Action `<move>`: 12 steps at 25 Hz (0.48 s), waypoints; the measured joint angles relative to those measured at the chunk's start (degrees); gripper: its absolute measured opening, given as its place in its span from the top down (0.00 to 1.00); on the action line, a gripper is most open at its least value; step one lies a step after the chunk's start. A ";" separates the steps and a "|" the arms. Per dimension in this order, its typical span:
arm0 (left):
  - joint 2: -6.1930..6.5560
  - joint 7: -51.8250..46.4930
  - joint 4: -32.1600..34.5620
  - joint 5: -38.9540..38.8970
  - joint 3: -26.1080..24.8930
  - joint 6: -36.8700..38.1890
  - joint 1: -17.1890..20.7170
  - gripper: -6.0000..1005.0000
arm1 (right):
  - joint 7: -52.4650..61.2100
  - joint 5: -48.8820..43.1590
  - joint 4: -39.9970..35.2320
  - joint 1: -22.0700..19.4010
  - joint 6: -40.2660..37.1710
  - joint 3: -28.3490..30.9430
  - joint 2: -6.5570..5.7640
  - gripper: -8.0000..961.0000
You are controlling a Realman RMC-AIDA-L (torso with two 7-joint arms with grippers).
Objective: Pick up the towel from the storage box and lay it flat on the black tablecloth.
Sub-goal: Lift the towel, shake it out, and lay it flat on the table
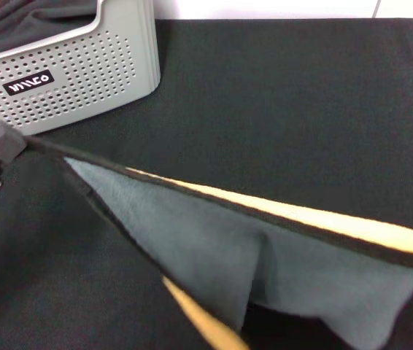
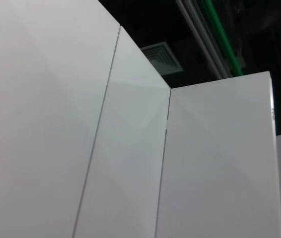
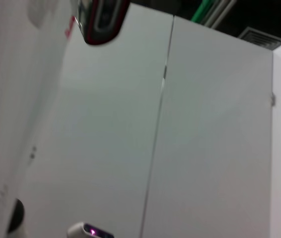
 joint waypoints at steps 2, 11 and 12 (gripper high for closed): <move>0.05 0.81 0.00 -0.23 0.00 0.06 0.84 1.00 | 0.12 -0.30 0.01 -0.43 -1.64 0.06 -0.09 0.99; 0.54 1.53 0.42 -3.59 -0.17 0.26 4.41 1.00 | 1.37 -3.96 0.35 -1.86 -7.74 2.91 -0.33 0.99; 0.64 1.53 0.62 -4.11 -0.18 0.28 4.73 1.00 | 1.94 -4.77 0.29 -2.03 -8.24 4.01 -0.22 0.99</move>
